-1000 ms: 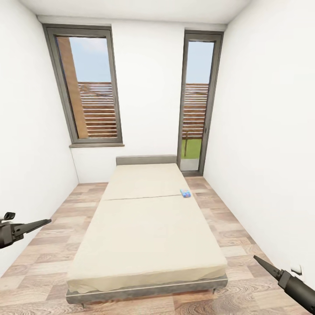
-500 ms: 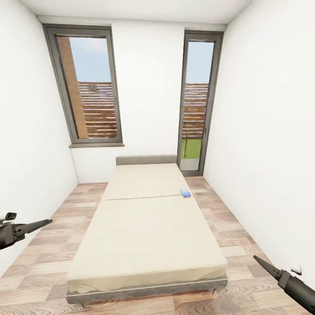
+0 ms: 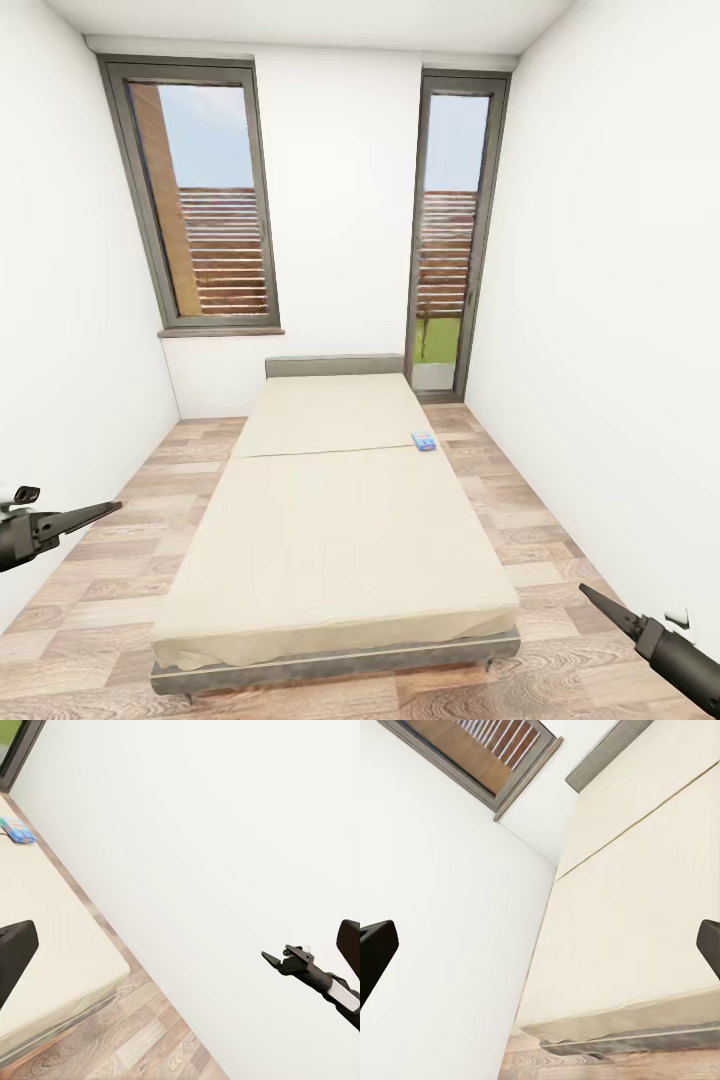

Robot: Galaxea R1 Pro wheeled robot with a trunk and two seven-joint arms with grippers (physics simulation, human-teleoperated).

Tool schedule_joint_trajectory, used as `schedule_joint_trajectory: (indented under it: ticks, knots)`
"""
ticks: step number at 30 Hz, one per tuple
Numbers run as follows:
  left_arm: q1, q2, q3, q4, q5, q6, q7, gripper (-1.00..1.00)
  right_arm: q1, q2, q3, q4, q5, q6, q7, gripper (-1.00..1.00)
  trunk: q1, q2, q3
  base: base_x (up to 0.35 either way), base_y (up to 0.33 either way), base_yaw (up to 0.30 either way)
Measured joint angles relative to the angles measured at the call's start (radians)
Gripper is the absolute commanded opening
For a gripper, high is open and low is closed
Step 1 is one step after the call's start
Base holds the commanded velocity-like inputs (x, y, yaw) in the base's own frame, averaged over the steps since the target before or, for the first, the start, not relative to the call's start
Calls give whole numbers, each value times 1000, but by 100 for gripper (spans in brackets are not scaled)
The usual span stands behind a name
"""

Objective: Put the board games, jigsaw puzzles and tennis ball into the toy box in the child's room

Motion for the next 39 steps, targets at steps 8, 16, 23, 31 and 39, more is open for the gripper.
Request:
schedule_joint_trajectory:
  ticks: [8, 16, 23, 31, 39]
  knots:
    - [0, 0, 0, 0, 0, 0, 0, 100, 0, 0, 1, -4, 1, 1, 0, 100, 0, 0, 0, 0, -170, 94]
    - [0, -1, 0, 0, 1, 0, 0, 100, 0, 0, 0, -5, 1, 1, 1, 100, 0, 0, 0, 0, -248, 223]
    - [0, -1, 0, 0, 0, 0, 0, 100, 0, 0, -1, -5, -1, 1, 2, 100, 0, 0, 0, 0, -96, 76]
    - [0, -1, 0, 0, 1, 0, 0, 100, 0, 0, 0, -5, 0, 1, 3, 100, 0, 0, 0, 0, -19, 12]
    - [0, -1, 0, 1, 1, 0, 0, 100, 0, 0, 0, -5, 1, 1, 3, 100, 0, 0, 0, 52, -136, 2]
